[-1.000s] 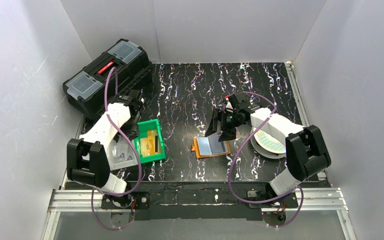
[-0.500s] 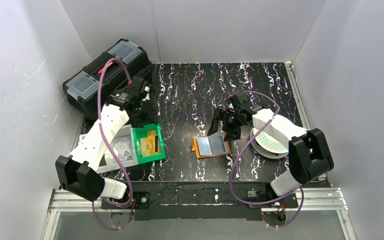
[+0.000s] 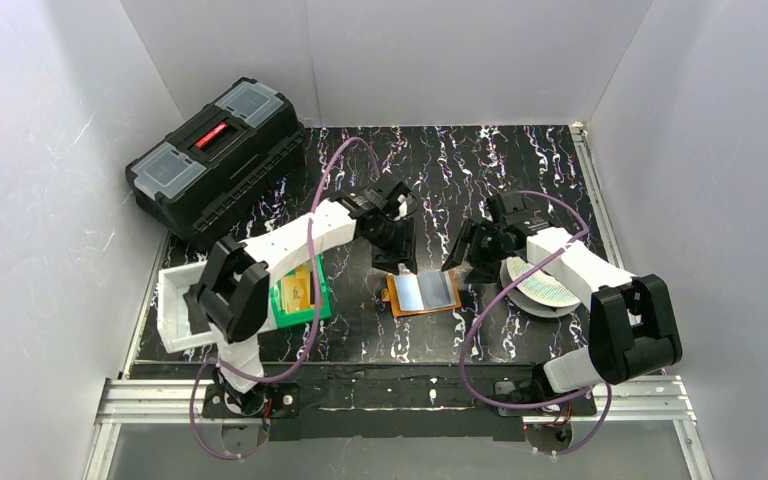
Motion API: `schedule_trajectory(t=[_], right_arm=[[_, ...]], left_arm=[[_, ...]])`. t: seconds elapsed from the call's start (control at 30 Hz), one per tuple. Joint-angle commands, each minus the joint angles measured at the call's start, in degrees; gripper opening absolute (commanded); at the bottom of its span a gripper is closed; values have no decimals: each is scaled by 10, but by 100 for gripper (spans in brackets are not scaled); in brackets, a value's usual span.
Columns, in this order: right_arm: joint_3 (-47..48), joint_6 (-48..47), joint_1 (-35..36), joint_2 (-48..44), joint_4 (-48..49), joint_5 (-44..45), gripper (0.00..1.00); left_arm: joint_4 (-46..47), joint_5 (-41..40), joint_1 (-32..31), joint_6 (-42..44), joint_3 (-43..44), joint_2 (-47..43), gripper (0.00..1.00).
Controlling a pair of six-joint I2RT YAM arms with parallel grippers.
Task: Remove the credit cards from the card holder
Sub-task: Place the credit card in the storage box.
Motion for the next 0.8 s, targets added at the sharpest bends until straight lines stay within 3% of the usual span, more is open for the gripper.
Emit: schedule_trajectory(t=[0.0, 0.2, 0.77], right_arm=[[-15, 4, -12, -13, 10, -7, 66], [-17, 0, -12, 6, 20, -23, 60], [-18, -7, -11, 33, 29, -28, 59]], left_arm=[[60, 56, -4, -28, 17, 20, 41], [81, 69, -4, -26, 16, 63, 37], [153, 112, -4, -43, -19, 126, 35]])
